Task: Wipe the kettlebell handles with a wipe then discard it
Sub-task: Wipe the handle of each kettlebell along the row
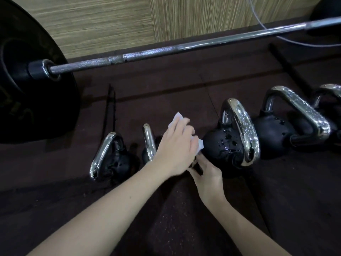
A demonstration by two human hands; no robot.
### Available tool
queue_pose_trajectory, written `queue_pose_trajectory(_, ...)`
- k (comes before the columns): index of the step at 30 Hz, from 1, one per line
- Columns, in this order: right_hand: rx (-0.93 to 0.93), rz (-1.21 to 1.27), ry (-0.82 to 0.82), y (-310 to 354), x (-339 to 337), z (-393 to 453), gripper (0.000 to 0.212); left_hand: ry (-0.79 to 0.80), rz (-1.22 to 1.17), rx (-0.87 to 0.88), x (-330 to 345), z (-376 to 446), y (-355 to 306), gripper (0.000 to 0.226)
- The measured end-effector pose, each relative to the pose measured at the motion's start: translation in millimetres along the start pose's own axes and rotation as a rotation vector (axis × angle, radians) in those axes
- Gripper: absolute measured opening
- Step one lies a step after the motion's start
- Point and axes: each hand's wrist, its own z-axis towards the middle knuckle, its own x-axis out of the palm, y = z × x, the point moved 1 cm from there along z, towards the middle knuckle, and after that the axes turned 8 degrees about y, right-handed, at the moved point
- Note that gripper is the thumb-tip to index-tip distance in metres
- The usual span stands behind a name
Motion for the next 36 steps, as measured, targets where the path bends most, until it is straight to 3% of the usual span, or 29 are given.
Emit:
queue_pose_trajectory(4, -0.084, -0.083, -0.035, 0.3, 1.1, -2.0, 0.083, 0.12, -0.679, -0.353, -15.9, 47.1, 15.7, 0.044)
queue_pose_trajectory(6, -0.085, -0.074, -0.055, 5.1, 0.6, -3.5, 0.083, 0.174, -0.786, -0.475, -19.9, 60.3, 18.1, 0.051)
queue_pose_trajectory(8, -0.081, -0.081, -0.062, 4.0, 1.4, -4.1, 0.082, 0.119, -0.843, -0.557, -18.5, 61.6, 11.8, 0.054)
queue_pose_trajectory(10, -0.07, -0.109, -0.055, 1.2, 2.3, -3.1, 0.08, 0.021, -0.823, -0.492, -14.5, 49.9, 4.5, 0.047)
queue_pose_trajectory(12, -0.068, -0.113, -0.059, -3.4, 4.0, -2.1, 0.076, -0.039, -0.762, -0.3, -7.1, 25.0, -1.2, 0.041)
queue_pose_trajectory(16, -0.004, -0.083, 0.007, -0.5, 0.3, 0.7, 0.062, -0.094, -0.468, -0.014, 12.1, -19.2, -8.5, 0.057)
queue_pose_trajectory(18, 0.099, 0.037, 0.073, 6.8, -3.0, -0.7, 0.05, -0.117, -0.352, -0.007, 20.6, -31.5, -11.1, 0.058)
queue_pose_trajectory(21, 0.182, 0.217, 0.034, 11.2, -4.7, -3.5, 0.067, -0.181, -0.204, 0.013, 31.0, -42.4, -16.0, 0.06)
queue_pose_trajectory(25, 0.198, 0.205, 0.03, 11.3, -3.5, -6.1, 0.043, -0.23, 0.098, -0.005, 28.3, -33.9, -15.8, 0.06)
queue_pose_trajectory(27, 0.135, 0.246, 0.065, 11.1, -5.6, -3.9, 0.05, -0.238, 0.188, -0.005, 21.0, -22.6, -16.2, 0.055)
queue_pose_trajectory(29, 0.066, 0.242, 0.104, 10.1, -5.0, -3.3, 0.063, -0.192, 0.178, -0.033, 7.2, -7.0, -16.1, 0.053)
queue_pose_trajectory(33, -0.053, -0.133, -0.047, -0.6, 1.8, 0.8, 0.072, 0.126, 0.009, -0.228, -21.7, 39.0, -5.6, 0.056)
queue_pose_trajectory(36, -0.081, -0.149, -0.056, -0.6, 3.1, -0.3, 0.073, 0.202, -0.481, -0.478, -35.9, 61.2, 7.7, 0.041)
